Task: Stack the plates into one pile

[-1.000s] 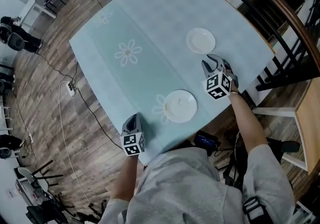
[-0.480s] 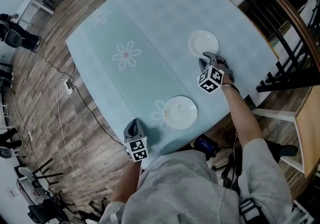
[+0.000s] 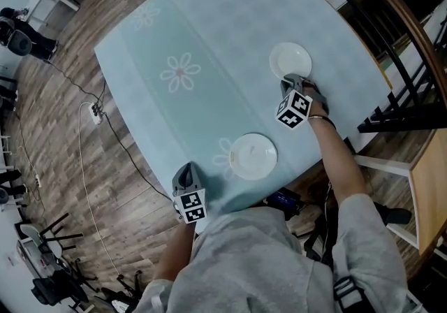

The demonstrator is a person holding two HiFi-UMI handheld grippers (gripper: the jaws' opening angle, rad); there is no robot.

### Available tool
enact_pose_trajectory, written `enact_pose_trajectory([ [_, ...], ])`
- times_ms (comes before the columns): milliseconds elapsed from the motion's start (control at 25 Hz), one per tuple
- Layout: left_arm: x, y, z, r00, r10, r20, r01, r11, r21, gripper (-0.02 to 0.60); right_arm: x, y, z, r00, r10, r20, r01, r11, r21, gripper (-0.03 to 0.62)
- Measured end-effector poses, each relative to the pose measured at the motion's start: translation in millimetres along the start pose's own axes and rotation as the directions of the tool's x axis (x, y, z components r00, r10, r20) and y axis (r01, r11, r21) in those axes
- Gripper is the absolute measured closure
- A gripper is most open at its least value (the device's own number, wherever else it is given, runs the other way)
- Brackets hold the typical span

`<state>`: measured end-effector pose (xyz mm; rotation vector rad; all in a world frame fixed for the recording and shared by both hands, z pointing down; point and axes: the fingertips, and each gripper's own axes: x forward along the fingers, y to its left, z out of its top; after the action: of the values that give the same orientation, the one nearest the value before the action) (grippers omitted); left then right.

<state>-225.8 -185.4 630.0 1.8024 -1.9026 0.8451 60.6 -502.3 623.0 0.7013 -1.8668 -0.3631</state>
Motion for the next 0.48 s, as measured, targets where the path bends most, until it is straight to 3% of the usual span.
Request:
enact_pose_trajectory([
  [160,2.4,-0.8,-2.2,1.0,-0.001,0.002,0.001,1.0,-0.003,0.561,6.6,1.5,-1.2,0.999,-0.043,-0.029,0.042,0.998,-0.036,0.543],
  [280,3.6,4.8,-2.8,1.0,-0.001,0.01,0.001,1.0,-0.01,0.561,12.9,6.1,4.3,0.997,-0.068,-0.04,0.063,0.991,-0.12,0.551],
  [480,1.8,4.4,1.1,0.999,-0.01,0.038,0.011,1.0,-0.026,0.561,7.6,6.9,0.7,0.997,-0.008,-0.078,-0.007,0.983,-0.183,0.551],
])
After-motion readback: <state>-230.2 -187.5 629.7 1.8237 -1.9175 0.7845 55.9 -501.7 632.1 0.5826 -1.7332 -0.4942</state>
